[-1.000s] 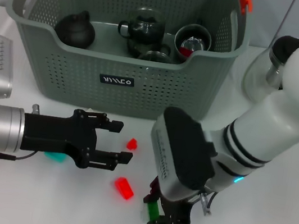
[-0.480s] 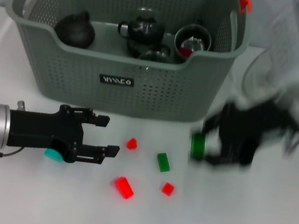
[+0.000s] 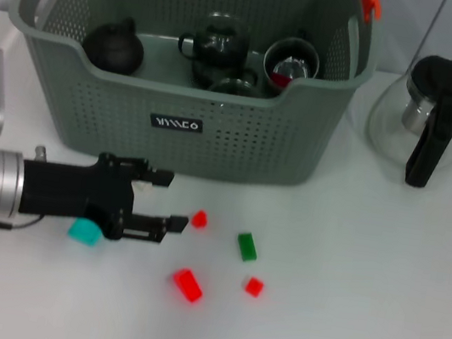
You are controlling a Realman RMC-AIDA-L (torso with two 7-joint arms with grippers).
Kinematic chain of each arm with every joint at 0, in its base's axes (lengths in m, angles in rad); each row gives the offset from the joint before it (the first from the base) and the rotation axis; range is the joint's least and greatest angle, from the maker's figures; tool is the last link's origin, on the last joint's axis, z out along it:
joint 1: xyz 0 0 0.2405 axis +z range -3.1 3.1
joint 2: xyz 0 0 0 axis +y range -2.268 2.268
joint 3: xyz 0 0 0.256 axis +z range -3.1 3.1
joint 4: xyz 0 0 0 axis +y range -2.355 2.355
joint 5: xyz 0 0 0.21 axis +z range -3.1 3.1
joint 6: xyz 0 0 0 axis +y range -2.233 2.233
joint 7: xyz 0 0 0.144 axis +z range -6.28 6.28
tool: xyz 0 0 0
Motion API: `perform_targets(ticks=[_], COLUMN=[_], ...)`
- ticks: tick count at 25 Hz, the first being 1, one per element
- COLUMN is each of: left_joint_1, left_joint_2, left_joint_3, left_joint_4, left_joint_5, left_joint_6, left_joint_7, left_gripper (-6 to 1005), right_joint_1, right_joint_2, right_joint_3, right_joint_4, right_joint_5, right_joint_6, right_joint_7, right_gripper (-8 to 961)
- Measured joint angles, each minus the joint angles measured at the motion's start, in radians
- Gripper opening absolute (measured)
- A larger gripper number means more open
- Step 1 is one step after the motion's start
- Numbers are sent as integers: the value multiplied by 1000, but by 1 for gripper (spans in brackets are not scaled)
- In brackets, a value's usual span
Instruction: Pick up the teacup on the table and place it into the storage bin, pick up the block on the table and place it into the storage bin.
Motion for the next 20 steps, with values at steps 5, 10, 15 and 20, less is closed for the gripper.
perform_targets(ticks=[5, 10, 15, 20], left_joint_1=[-1, 1, 3, 6], left_joint_2=[0, 1, 0, 0], left_joint_3=[0, -4, -5, -6], left_joint_4=[0, 0, -2, 4], left_joint_5=[-2, -2, -2, -2], left_joint_6=[1, 2, 1, 7], left_joint_7=[0, 1, 1, 1], left_gripper=[752, 752, 751, 751], right_joint_1=[89, 91, 48, -94], right_joint_2=[-49, -22, 0, 2], right_joint_3=[-70, -143, -144, -136], right_joint_4=[334, 400, 323, 117], right_joint_5=[-53, -153, -170, 51], right_joint_6=[186, 291, 276, 52], right_joint_7=[-42, -59, -77, -164], right_gripper=[429, 438, 687, 794])
